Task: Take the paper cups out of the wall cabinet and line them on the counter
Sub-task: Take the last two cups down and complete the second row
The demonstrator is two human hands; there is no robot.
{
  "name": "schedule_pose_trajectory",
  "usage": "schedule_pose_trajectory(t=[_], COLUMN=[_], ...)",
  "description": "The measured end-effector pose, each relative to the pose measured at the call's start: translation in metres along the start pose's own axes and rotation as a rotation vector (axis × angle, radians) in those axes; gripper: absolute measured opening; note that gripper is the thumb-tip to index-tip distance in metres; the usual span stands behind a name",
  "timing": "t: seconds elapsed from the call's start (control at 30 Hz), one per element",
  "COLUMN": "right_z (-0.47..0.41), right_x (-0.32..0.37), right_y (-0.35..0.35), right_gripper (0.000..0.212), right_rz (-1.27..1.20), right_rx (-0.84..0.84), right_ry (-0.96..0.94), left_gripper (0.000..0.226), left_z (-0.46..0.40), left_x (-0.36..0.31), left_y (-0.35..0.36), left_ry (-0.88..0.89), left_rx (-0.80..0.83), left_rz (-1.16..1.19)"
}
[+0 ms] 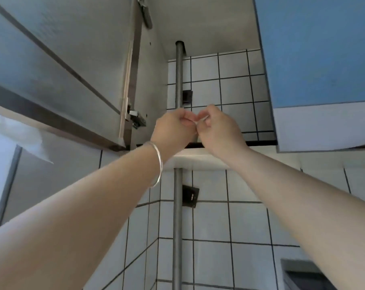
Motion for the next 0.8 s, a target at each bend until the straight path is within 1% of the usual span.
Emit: schedule_pose_trajectory(t=[0.1,0.2,0.27,0.33,0.47,0.6,0.73,0.8], right_z=[-0.041,-0.073,-0.09,-0.103,-0.127,-0.136,-0.14,-0.142], right_x=[-0.02,-0.051,-0.069,-0.08,-0.086,-0.093,-0.102,-0.105], right_y=[0.003,0.012,0.021,0.032,0.049,0.064,0.077,0.083], right_gripper=[0.028,0.036,0.042,0.043,0.047,0.052,0.057,0.062], right_rz=[0.065,0.142,0.179,0.153,0.144,0.132,0.007,0.02], right_rx=[0.06,0.197,0.287,0.362,0.423,0.464,0.523,0.553], right_ry=[0.044,0.19,0.291,0.366,0.4,0.363,0.426,0.442], left_gripper=[0.021,0.03,0.04,0.05,0.066,0.068,0.056,0.054], left_z=[-0.043,-0.074,-0.087,-0.097,-0.118,-0.124,-0.129,-0.13], left_x=[0.017,0.044,0.064,0.084,0.111,0.126,0.13,0.131], left_y=[-0.004,-0.013,-0.013,-0.012,-0.012,-0.005,-0.002,-0.001], left_ry=[-0.073,-0.191,-0.25,-0.299,-0.388,-0.449,-0.434,-0.439], left_rx=[-0.006,-0.014,0.006,0.02,0.045,0.063,0.074,0.064], left_rz=[-0.12,-0.167,-0.196,-0.253,-0.307,-0.343,-0.357,-0.351])
Point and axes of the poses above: each hand's wrist, its own z-axis away from the middle knuckle, its own y-axis out of the palm, x = y × z, the point moved 6 cm from there along -z, towards the middle knuckle, and after that the axes turned 11 degrees about x, right-handed, at the moved point
